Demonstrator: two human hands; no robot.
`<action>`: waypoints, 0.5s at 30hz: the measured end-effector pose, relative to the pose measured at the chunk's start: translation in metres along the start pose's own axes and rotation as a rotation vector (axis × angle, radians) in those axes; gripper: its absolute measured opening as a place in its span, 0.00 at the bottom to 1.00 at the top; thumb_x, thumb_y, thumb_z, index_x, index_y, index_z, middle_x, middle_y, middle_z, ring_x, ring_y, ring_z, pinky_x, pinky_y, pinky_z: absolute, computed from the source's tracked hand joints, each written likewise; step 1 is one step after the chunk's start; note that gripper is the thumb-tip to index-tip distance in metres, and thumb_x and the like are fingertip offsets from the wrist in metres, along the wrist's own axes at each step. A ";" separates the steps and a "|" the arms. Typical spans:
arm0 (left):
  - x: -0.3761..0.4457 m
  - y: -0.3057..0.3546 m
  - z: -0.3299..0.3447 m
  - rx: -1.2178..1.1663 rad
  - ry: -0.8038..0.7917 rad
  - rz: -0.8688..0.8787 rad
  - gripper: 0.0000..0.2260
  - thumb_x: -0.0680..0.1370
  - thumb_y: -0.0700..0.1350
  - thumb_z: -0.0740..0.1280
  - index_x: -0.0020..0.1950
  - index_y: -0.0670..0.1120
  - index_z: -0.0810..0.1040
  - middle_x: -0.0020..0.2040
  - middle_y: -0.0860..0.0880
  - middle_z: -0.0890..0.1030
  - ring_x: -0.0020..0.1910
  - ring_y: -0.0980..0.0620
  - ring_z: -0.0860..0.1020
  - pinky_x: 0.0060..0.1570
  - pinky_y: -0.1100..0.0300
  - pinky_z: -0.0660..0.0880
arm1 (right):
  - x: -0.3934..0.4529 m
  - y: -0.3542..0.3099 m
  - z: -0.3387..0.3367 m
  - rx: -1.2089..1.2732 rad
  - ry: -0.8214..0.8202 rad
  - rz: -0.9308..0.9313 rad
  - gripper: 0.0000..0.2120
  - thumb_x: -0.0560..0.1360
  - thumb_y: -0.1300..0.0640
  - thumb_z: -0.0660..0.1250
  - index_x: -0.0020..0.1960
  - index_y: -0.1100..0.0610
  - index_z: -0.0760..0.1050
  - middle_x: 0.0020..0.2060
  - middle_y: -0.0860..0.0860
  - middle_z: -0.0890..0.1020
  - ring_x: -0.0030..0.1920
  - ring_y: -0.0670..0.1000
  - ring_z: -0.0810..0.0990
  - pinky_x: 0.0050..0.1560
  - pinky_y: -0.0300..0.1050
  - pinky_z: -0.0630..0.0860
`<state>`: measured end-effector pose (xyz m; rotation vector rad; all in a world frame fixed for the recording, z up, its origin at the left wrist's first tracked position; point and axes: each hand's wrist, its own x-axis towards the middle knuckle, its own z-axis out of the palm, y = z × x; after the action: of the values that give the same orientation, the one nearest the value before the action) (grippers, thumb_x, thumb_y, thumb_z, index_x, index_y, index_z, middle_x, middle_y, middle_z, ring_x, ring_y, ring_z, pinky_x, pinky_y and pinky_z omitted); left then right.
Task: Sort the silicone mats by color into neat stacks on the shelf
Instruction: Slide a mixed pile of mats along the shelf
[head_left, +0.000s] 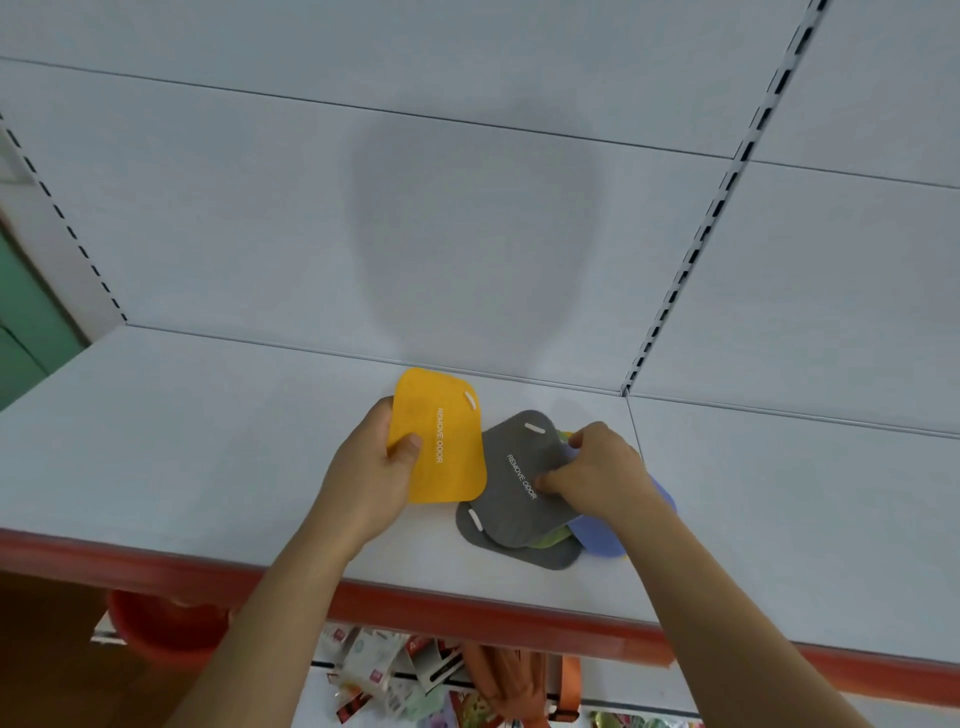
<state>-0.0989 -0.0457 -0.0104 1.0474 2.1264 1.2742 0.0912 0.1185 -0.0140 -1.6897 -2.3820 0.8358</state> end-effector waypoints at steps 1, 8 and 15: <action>0.000 -0.001 0.000 0.016 -0.001 -0.005 0.15 0.86 0.45 0.62 0.73 0.53 0.71 0.62 0.55 0.79 0.59 0.49 0.78 0.57 0.53 0.73 | -0.004 0.000 0.001 -0.004 0.018 -0.026 0.14 0.71 0.52 0.74 0.50 0.57 0.75 0.39 0.50 0.79 0.39 0.51 0.77 0.32 0.43 0.69; -0.002 -0.002 -0.006 0.001 0.059 -0.041 0.14 0.85 0.43 0.62 0.70 0.52 0.72 0.60 0.51 0.79 0.57 0.45 0.78 0.55 0.50 0.74 | -0.037 0.005 0.003 0.098 0.236 -0.267 0.11 0.78 0.53 0.68 0.43 0.52 0.67 0.34 0.50 0.77 0.34 0.49 0.74 0.34 0.48 0.69; -0.003 0.012 -0.003 -0.258 0.127 0.002 0.14 0.83 0.40 0.65 0.65 0.56 0.75 0.57 0.56 0.81 0.55 0.51 0.79 0.52 0.53 0.71 | -0.074 0.018 -0.041 0.358 0.387 -0.407 0.06 0.82 0.55 0.67 0.53 0.44 0.76 0.33 0.49 0.81 0.31 0.53 0.81 0.34 0.55 0.78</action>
<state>-0.0943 -0.0464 0.0016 0.8805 1.9816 1.6028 0.1504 0.0718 0.0281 -1.0657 -2.0535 0.7287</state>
